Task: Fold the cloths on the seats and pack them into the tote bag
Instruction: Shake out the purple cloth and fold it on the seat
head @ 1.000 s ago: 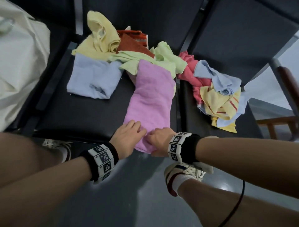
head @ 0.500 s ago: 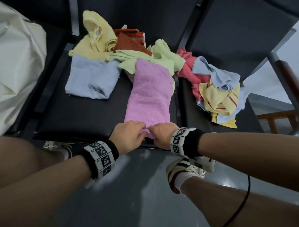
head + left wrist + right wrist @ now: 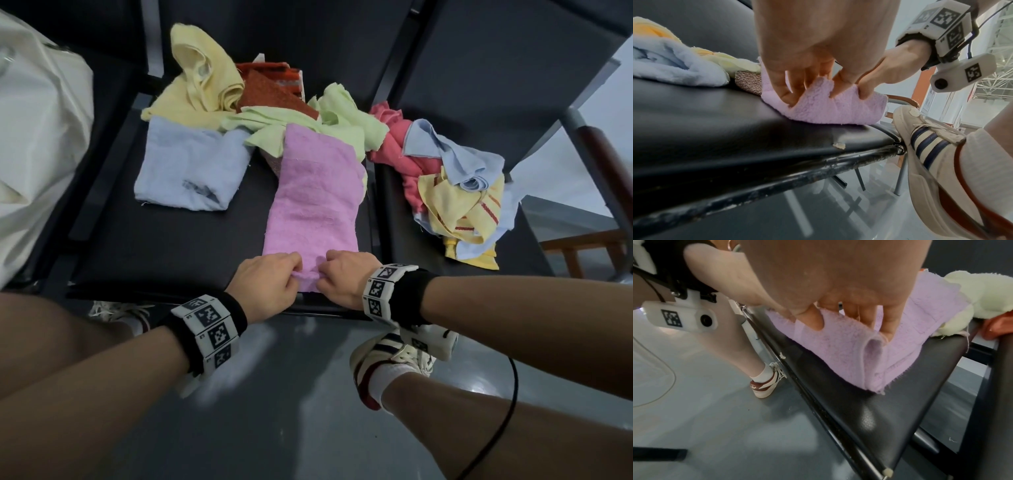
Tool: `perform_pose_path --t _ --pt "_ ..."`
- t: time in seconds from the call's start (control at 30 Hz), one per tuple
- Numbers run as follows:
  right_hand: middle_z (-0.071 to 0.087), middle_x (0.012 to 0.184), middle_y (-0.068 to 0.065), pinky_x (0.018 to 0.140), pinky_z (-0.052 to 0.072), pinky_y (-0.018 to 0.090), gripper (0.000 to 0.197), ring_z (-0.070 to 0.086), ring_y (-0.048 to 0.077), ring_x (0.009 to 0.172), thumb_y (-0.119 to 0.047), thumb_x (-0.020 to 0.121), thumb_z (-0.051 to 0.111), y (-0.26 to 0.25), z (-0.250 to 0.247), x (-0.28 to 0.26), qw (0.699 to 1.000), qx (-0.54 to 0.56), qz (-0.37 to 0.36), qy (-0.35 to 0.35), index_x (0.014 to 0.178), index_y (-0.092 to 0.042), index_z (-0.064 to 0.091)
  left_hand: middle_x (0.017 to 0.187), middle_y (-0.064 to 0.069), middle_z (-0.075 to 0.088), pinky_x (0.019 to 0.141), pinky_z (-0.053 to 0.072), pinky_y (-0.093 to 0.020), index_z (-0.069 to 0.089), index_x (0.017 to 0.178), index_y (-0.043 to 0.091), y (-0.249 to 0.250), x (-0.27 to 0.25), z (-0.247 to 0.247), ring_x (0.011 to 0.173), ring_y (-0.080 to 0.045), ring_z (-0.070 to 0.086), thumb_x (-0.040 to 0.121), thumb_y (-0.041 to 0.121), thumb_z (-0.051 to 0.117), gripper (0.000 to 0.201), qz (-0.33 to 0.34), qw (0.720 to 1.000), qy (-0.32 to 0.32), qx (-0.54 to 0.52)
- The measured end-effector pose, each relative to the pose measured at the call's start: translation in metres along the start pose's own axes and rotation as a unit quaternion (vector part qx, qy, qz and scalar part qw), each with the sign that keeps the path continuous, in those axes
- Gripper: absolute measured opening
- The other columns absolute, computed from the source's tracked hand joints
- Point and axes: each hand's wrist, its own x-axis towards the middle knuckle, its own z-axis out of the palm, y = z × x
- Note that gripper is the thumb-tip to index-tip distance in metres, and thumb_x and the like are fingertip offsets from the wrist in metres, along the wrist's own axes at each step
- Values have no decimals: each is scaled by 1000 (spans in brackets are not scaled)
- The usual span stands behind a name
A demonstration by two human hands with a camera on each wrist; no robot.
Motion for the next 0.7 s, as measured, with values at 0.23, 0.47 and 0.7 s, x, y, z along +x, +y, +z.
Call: perform_pose_path --t 0.23,0.47,0.7 --pt "65 105 10 70 45 36 30 62 33 92 -37 98 42 1 2 2 999 15 48 19 114 -12 49 104 3 64 81 50 -41 66 106 20 -3 2 3 95 -25 63 92 19 44 26 1 1000 3 -27" --pt "56 112 5 74 33 32 29 55 26 101 -21 88 56 2 8 2 997 -22 14 67 115 -13 48 84 1 56 62 48 -36 63 82 17 -11 4 2 81 -23 56 76 1 66 17 41 992 116 -11" --pt "58 106 8 66 41 32 21 60 31 96 -12 89 55 1 10 7 1000 5 1 26 110 -12 53 80 4 67 65 29 -29 66 83 22 -12 7 -6 81 -23 61 88 14 62 10 -2 993 105 63"
